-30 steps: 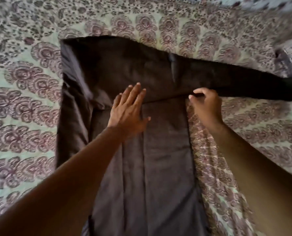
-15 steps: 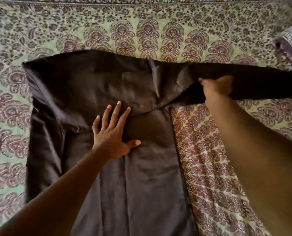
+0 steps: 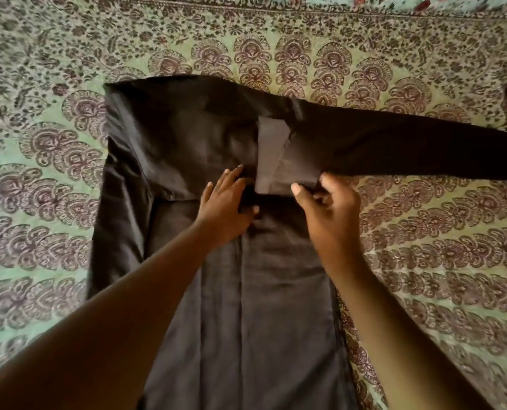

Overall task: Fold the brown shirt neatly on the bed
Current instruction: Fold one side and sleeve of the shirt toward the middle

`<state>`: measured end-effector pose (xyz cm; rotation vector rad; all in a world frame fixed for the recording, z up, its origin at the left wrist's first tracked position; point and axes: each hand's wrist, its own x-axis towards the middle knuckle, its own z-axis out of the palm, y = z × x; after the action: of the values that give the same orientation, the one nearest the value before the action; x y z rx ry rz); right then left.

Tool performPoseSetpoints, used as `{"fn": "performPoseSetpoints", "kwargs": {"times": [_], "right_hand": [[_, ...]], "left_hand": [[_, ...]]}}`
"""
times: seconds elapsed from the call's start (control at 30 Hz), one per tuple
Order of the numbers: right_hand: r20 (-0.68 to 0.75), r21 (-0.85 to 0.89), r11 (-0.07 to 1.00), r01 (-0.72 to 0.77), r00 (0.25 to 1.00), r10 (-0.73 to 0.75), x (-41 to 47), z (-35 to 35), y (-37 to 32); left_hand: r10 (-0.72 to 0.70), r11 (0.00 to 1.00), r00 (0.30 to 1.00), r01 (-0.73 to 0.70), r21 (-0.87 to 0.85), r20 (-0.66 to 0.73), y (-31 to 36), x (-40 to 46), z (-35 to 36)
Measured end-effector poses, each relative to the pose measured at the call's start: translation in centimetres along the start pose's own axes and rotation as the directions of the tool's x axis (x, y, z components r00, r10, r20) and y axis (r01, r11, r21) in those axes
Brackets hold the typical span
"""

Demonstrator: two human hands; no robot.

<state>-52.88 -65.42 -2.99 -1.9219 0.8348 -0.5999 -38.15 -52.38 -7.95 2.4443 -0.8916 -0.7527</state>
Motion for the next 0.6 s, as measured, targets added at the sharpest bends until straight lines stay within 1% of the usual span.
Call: {"fn": "performPoseSetpoints", "kwargs": {"times": [0.03,0.07,0.1,0.13,0.17,0.2,0.23,0.27,0.3,0.33,0.37,0.4,0.47,0.5,0.57,0.6], "right_hand": [[0.001,-0.058,0.996,0.061,0.998,-0.061,-1.9,0.6,0.0],[0.002,-0.099,0.986,0.131,0.991,-0.131,-3.5,1.1,0.0],[0.017,-0.119,0.972,0.204,0.979,-0.203,-5.3,1.6,-0.4],[0.048,-0.148,0.952,0.270,0.963,-0.265,-6.9,2.1,-0.8],[0.093,-0.192,0.921,0.339,0.940,-0.327,-8.5,2.5,-1.4],[0.143,-0.237,0.876,0.419,0.907,-0.396,-10.1,2.8,-2.2],[0.199,-0.249,0.836,0.488,0.871,-0.449,-11.5,3.5,-2.3],[0.253,-0.212,0.835,0.508,0.854,-0.455,-13.1,4.1,-2.4],[0.288,-0.144,0.880,0.453,0.870,-0.401,-14.6,4.8,-2.7],[0.340,-0.083,0.925,0.370,0.883,-0.323,-16.2,5.5,-3.0],[0.392,-0.054,0.943,0.328,0.876,-0.282,-17.8,6.1,-3.0],[0.450,-0.053,0.947,0.317,0.854,-0.261,-19.3,6.5,-3.2],[0.571,-0.055,0.930,0.364,0.776,-0.270,-21.9,7.1,-3.6],[0.612,-0.071,0.911,0.406,0.739,-0.281,-22.8,7.2,-4.1],[0.606,-0.102,0.819,0.564,0.688,-0.398,-24.3,7.0,-4.8],[0.567,-0.096,0.780,0.618,0.678,-0.468,-25.2,6.9,-4.9]], "left_hand": [[-0.042,0.978,0.995,0.022,-0.207,-0.094,-0.1,-0.8,-0.2],[-0.130,0.896,0.978,0.046,-0.441,-0.162,0.0,-2.0,-0.5],[-0.228,0.745,0.958,0.056,-0.665,-0.174,0.0,-3.5,-0.9],[-0.326,0.540,0.936,0.071,-0.839,-0.131,0.0,-4.8,-1.7],[-0.384,0.338,0.923,0.103,-0.935,-0.037,-0.5,-5.9,-2.4],[-0.388,0.184,0.919,0.154,-0.971,0.072,-1.2,-7.1,-3.3],[-0.358,0.097,0.920,0.209,-0.973,0.162,-2.3,-8.1,-3.7],[-0.318,0.050,0.921,0.253,-0.966,0.225,-3.2,-9.3,-4.1],[-0.321,0.078,0.916,0.280,-0.957,0.242,-4.0,-10.4,-4.2],[-0.356,0.150,0.907,0.294,-0.944,0.226,-4.6,-11.7,-4.0],[-0.404,0.233,0.897,0.289,-0.929,0.178,-5.4,-13.0,-3.7],[-0.434,0.283,0.893,0.262,-0.922,0.121,-6.1,-14.3,-3.4],[-0.408,0.374,0.912,0.206,-0.904,0.039,-7.7,-17.1,-2.8],[-0.407,0.435,0.913,0.208,-0.876,0.015,-8.5,-18.6,-2.5],[-0.441,0.552,0.897,0.234,-0.800,-0.042,-10.2,-21.3,-2.1],[-0.463,0.564,0.885,0.246,-0.788,-0.055,-10.7,-22.7,-2.1]]}}
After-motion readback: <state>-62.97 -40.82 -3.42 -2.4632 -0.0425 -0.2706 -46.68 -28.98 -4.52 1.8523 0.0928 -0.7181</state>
